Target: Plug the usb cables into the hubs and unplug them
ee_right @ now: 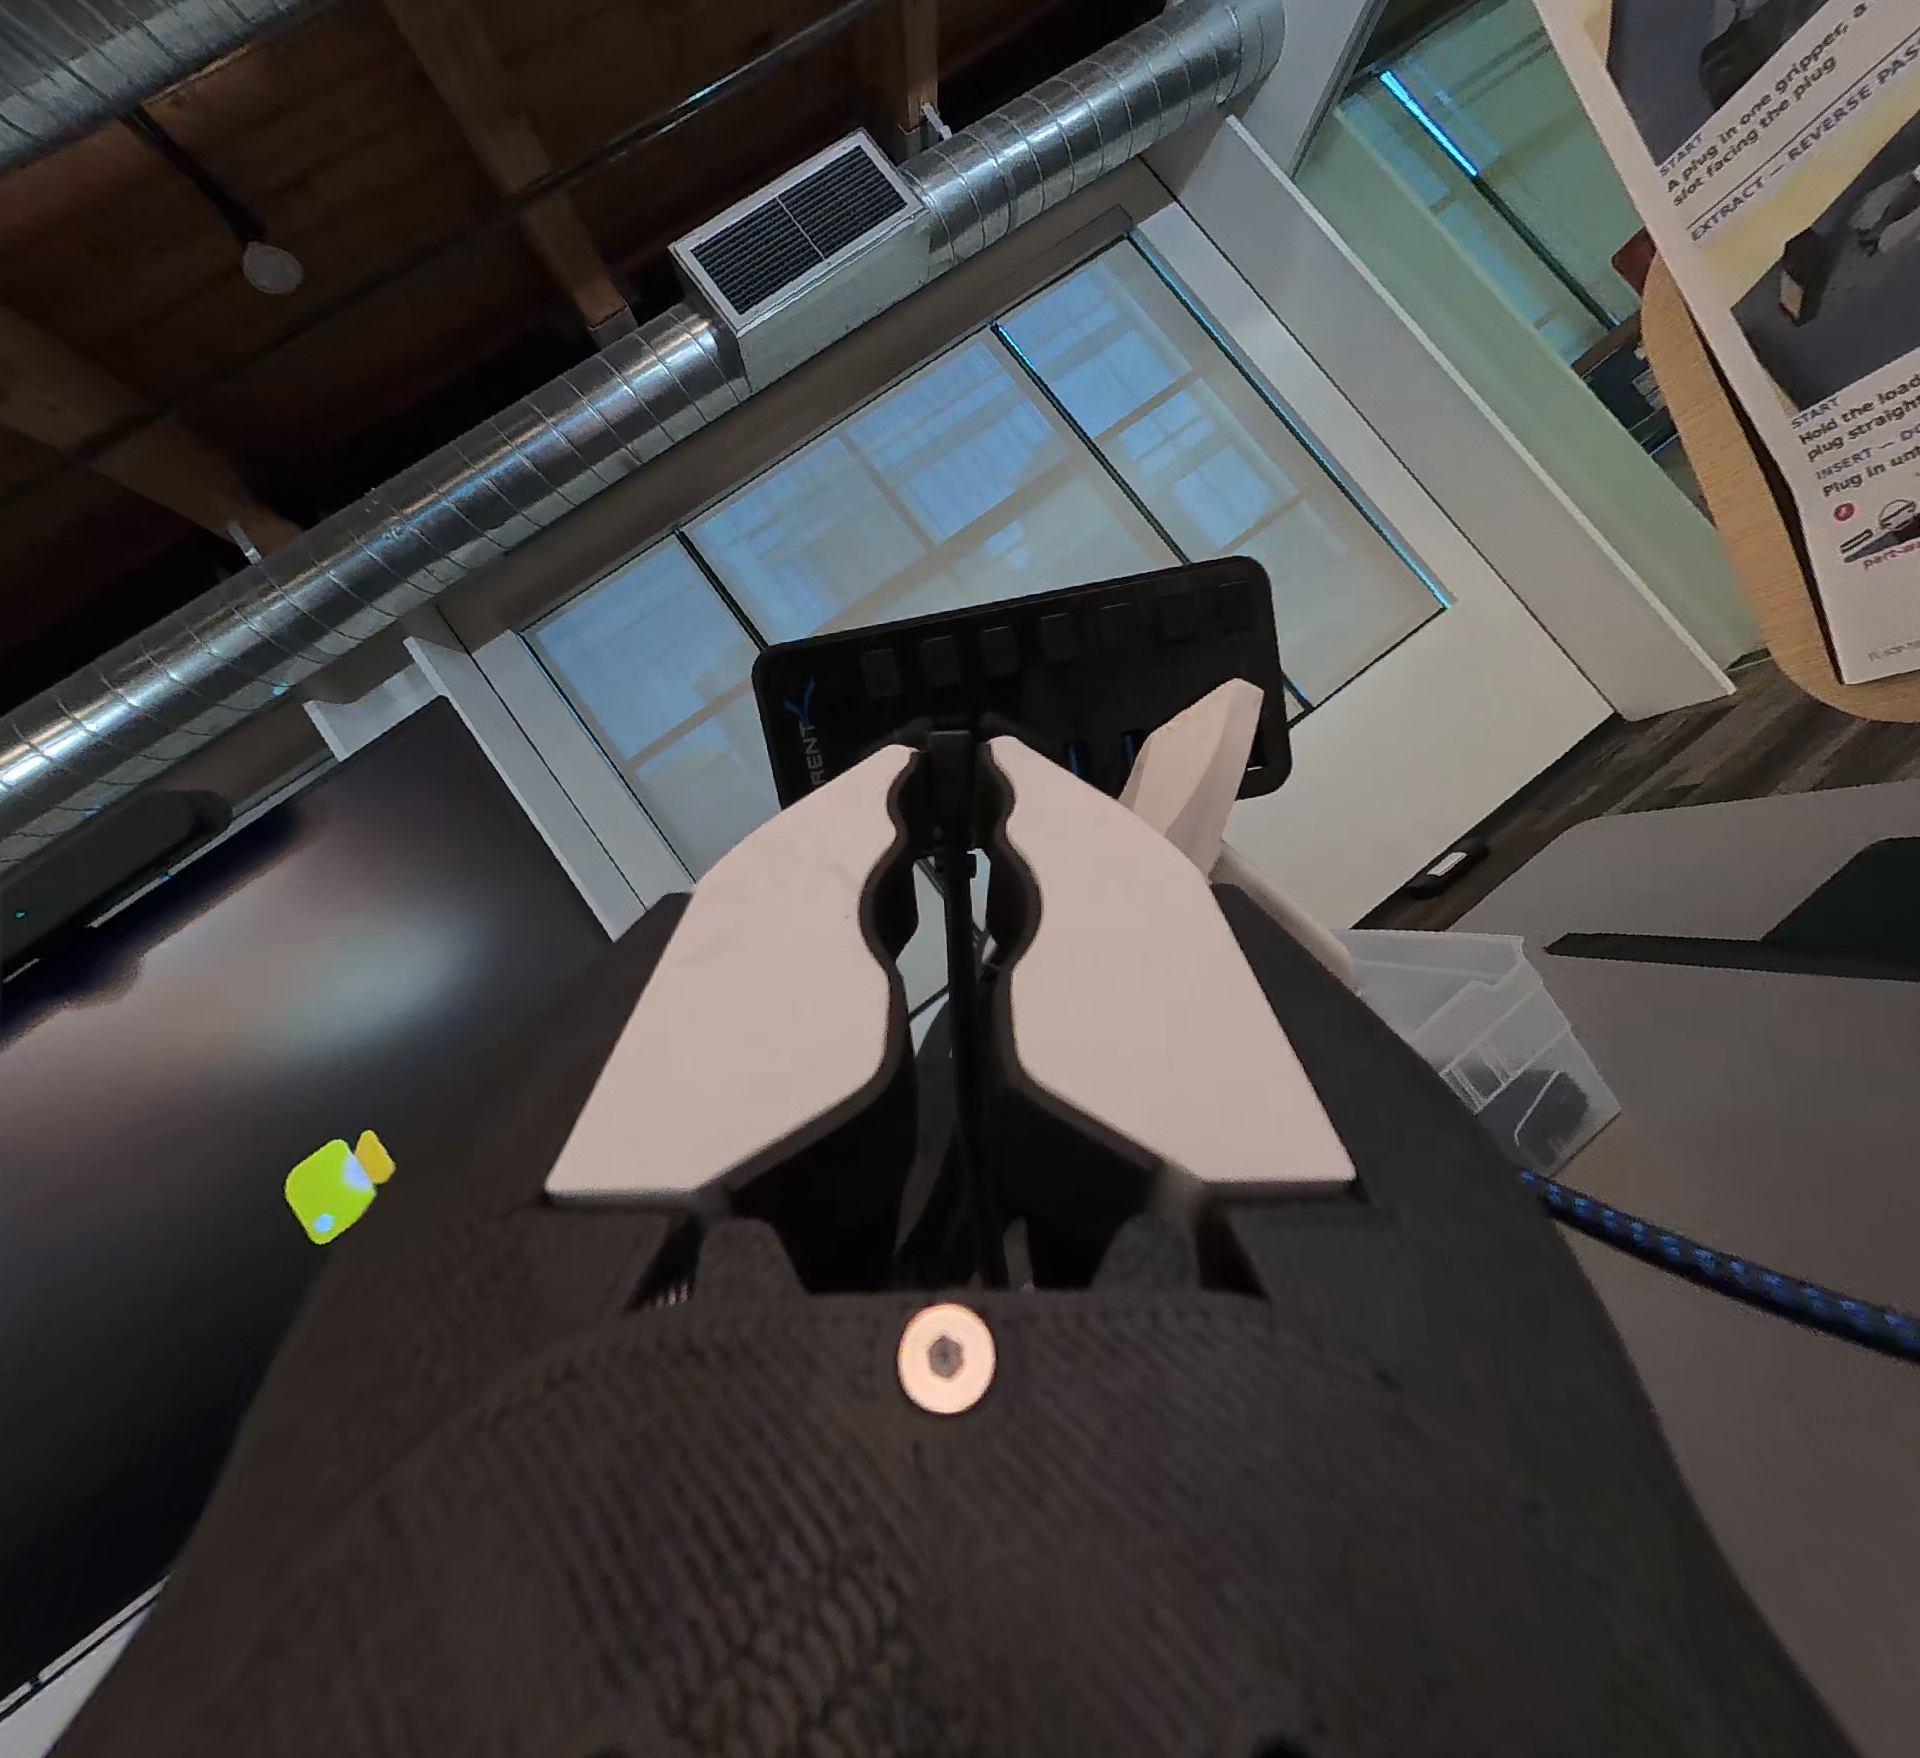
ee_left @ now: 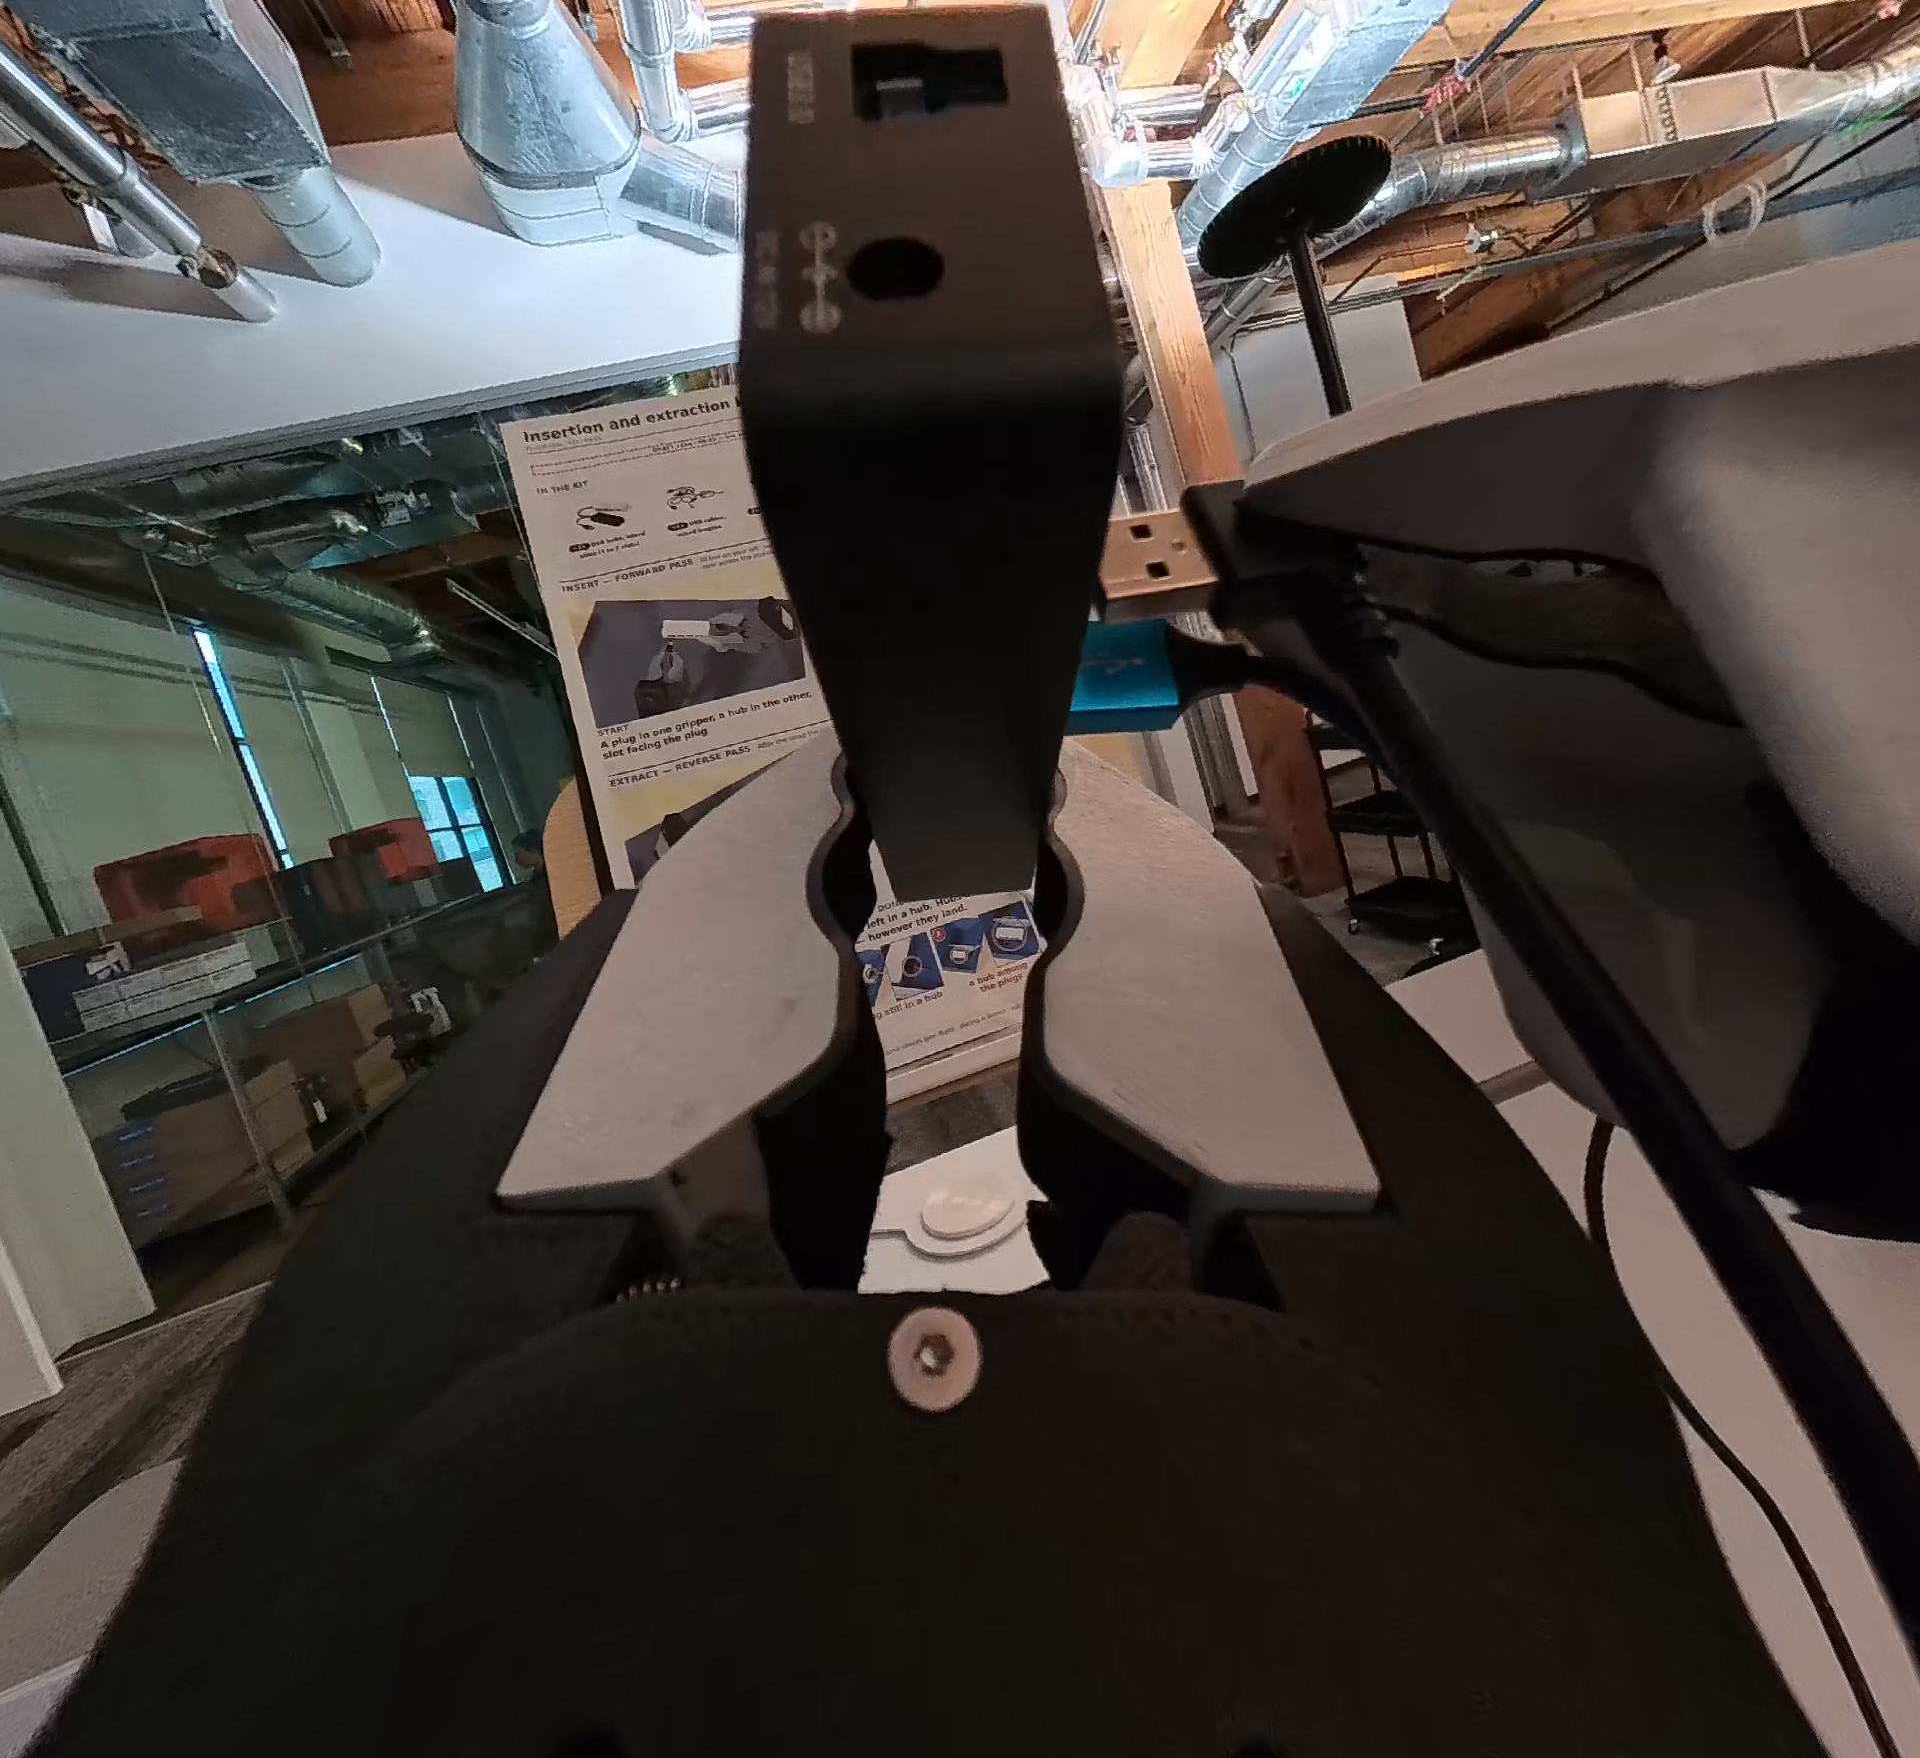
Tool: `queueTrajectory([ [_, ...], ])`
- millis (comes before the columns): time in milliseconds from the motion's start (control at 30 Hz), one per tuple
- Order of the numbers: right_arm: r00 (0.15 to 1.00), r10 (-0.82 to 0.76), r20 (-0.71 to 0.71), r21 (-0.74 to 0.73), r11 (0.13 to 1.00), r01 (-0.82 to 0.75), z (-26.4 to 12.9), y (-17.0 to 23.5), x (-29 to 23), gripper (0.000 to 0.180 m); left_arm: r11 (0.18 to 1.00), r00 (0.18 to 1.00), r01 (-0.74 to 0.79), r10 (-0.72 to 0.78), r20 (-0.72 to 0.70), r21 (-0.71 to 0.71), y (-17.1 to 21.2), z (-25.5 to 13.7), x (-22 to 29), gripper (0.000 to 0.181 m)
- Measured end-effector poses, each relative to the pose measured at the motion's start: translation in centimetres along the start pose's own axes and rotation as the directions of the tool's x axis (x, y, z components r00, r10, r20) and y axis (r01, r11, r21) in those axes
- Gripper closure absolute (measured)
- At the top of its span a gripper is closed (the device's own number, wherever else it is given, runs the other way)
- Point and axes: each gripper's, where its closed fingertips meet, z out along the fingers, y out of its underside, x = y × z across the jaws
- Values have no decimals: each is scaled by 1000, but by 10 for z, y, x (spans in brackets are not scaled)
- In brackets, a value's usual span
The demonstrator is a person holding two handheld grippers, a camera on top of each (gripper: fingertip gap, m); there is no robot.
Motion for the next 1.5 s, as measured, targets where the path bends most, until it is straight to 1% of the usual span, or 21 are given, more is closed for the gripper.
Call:
queueTrajectory([
  [167,1000,10,4,4,1000,-10,1,1,1,171,1000,1000,22,-22,-17,-10,1,1,1,155],
  [400,1000,-9,-11,4,1000,9,0,0,4,171,999,1000,2,-3,-31,-44,5,4,3,155],
  [467,1000,15,3,2,1000,-15,-1,-2,3,172,999,999,-3,1,-35,-51,5,4,4,155],
  [533,997,63,36,-11,998,-63,-2,-3,-2,171,998,999,-3,1,-34,-64,7,5,2,155],
  [633,965,229,128,-32,974,-226,-3,-2,-15,171,997,1000,8,-9,-17,-76,9,5,-6,155],
  [700,935,314,166,-49,950,-310,-3,2,-21,171,996,999,47,-47,-9,-73,7,5,-12,155],
  [800,918,357,173,-70,934,-350,2,15,-24,171,995,997,79,-79,-1,-61,2,3,-17,155],
  [867,940,303,160,-72,953,-295,6,22,-24,172,997,998,68,-68,5,-46,-3,1,-17,155],
  [900,954,262,148,-44,965,-258,7,22,-23,172,997,998,64,-63,5,-42,-5,1,-15,155],
  [1000,993,86,75,15,996,-88,6,22,-21,171,998,998,59,-59,12,-12,-11,-1,-12,155],
  [1133,998,-52,37,66,997,49,3,13,-25,172,998,998,61,-61,2,4,-14,-3,-7,155],
  [1200,997,-69,22,74,995,67,2,10,-24,171,998,998,63,-63,-2,18,-16,-4,-5,155],
  [1400,999,-32,18,77,997,30,0,7,-19,171,997,997,71,-71,-3,22,-14,-3,-3,155],
  [1500,999,-42,-6,82,996,42,0,6,-15,172,999,999,32,-32,16,25,-13,-3,-3,155],
])
